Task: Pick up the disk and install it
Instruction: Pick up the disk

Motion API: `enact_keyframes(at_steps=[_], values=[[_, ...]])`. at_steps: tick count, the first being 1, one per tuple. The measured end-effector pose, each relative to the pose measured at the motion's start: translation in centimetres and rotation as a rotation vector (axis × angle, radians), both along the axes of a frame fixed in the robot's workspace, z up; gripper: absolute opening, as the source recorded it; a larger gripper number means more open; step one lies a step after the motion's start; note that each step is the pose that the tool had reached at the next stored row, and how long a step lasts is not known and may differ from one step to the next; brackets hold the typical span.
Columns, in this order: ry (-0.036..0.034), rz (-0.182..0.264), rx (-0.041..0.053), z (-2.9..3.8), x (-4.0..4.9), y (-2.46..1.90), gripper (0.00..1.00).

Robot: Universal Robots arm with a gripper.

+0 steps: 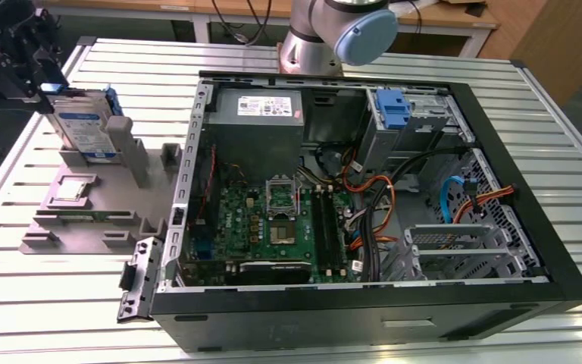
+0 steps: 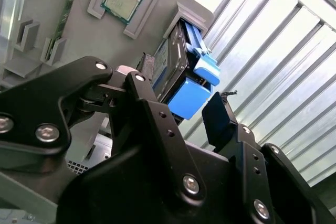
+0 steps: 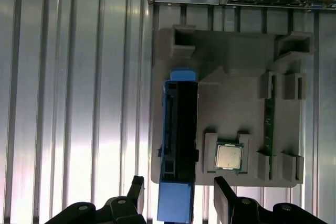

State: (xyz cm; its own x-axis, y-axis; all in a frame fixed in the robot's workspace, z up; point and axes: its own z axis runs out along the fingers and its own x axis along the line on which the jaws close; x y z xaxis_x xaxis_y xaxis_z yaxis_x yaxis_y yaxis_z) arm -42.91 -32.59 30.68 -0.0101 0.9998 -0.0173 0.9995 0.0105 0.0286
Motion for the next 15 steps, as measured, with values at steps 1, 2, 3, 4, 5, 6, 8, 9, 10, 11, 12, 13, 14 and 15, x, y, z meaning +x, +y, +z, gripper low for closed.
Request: enact_keyframes(at_steps=[1,2,3,4,5,6,8,9,10,11,12,13,14,15], values=[[0.0004,0.001,0.0,-0.16,-0.02,0.0,0.64],[0.0007,0.005,0.0,-0.31,-0.07,0.01,0.64],[0.0009,0.009,0.0001,-0.47,-0.12,0.01,0.64],[0.001,0.012,0.0001,-0.6,-0.15,0.0,0.64],[0.001,0.013,0.0004,-0.73,-0.17,0.0,0.64],[0.001,0.014,0.0004,-0.85,-0.18,0.0,0.64],[0.001,0.012,0.0005,-1.04,-0.18,0.01,0.64],[0.0011,0.005,0.0005,-1.08,-0.18,0.01,0.64],[0.0011,-0.01,0.0005,-1.11,-0.18,0.01,0.64],[0.0012,-0.027,0.0005,-1.14,-0.18,0.01,0.64],[0.0011,-0.043,0.0005,-1.16,-0.18,0.01,0.64],[0.0011,-0.055,0.0005,-1.17,-0.18,0.0,0.64],[0.0012,-0.059,0.0005,-1.18,-0.18,0.0,0.64],[0.0011,-0.059,0.0004,-1.18,-0.18,0.0,0.64]])
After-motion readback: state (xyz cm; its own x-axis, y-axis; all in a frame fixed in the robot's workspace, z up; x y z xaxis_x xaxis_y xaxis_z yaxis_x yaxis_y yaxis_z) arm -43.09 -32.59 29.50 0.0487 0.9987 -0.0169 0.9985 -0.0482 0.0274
